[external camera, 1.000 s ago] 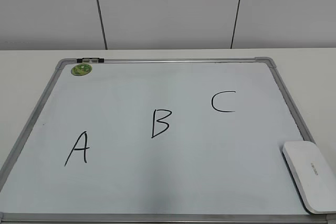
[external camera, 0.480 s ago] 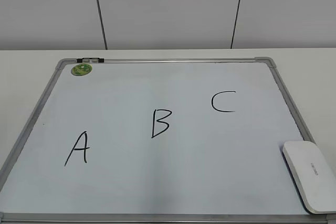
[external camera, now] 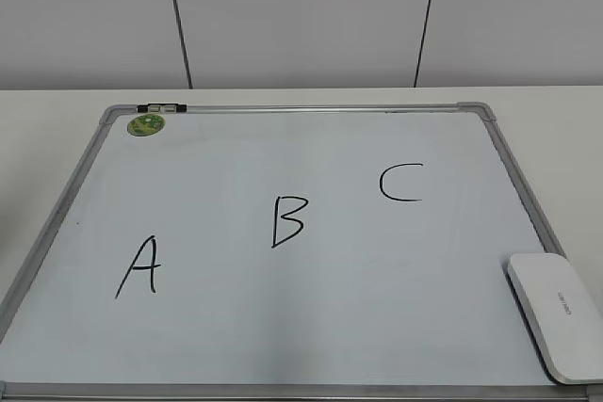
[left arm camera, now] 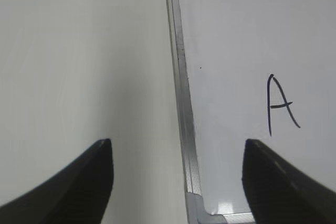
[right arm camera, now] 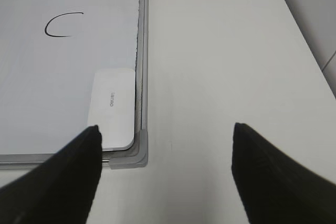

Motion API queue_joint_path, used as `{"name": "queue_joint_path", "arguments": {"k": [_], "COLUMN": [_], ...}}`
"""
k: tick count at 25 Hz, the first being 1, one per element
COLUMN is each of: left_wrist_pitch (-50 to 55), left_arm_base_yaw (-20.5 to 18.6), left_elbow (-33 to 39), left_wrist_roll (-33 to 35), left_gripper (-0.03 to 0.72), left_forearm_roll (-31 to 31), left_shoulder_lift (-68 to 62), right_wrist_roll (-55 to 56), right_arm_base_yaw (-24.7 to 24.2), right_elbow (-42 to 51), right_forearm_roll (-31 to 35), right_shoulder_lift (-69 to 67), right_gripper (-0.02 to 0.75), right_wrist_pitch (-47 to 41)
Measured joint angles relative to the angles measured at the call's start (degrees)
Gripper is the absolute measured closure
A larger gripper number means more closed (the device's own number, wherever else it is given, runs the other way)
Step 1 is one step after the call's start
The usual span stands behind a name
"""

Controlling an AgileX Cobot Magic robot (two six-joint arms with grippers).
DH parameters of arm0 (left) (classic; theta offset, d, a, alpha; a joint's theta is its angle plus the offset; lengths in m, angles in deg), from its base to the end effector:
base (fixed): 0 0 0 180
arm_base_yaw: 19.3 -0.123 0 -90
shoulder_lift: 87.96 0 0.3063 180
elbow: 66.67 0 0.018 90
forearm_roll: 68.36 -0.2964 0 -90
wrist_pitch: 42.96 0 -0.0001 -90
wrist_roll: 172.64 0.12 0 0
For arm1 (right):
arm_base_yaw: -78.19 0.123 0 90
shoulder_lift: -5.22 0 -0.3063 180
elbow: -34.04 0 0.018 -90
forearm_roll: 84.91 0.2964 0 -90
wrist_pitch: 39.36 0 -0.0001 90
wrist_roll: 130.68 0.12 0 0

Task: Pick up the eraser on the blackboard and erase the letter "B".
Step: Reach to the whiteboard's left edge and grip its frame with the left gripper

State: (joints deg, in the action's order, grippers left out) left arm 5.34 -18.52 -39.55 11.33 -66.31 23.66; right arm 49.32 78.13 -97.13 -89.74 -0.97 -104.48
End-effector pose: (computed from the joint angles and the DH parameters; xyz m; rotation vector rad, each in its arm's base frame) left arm 0.2546 -0.0067 0.3004 0.0851 2.5077 -0.0204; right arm 0.0315 -0.0092 0.2807 0.0101 2.0954 -0.1022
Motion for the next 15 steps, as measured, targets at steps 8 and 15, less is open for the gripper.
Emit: {"name": "queue_joint_path", "arguments": {"k": [8,15], "left_wrist_pitch": [-1.28,-2.92], "left_arm_base_yaw": [0.0,0.0], "left_elbow": [-10.07,-15.63], "left_wrist_roll": [0.59,0.59], "left_gripper": [0.146,0.21], "left_forearm_roll": [1.21,1.98], "left_shoulder_lift": [-23.59,-38.71], "right_wrist_roll": [0.0,0.0], "right_arm_base_yaw": [0.0,0.0], "right_elbow": [0.0,0.0], "right_forearm_roll": [0.0,0.0], "right_shoulder_lift": [0.0,0.0], "right_gripper": [0.147,0.147], "right_wrist_pitch": [0.0,0.0]}}
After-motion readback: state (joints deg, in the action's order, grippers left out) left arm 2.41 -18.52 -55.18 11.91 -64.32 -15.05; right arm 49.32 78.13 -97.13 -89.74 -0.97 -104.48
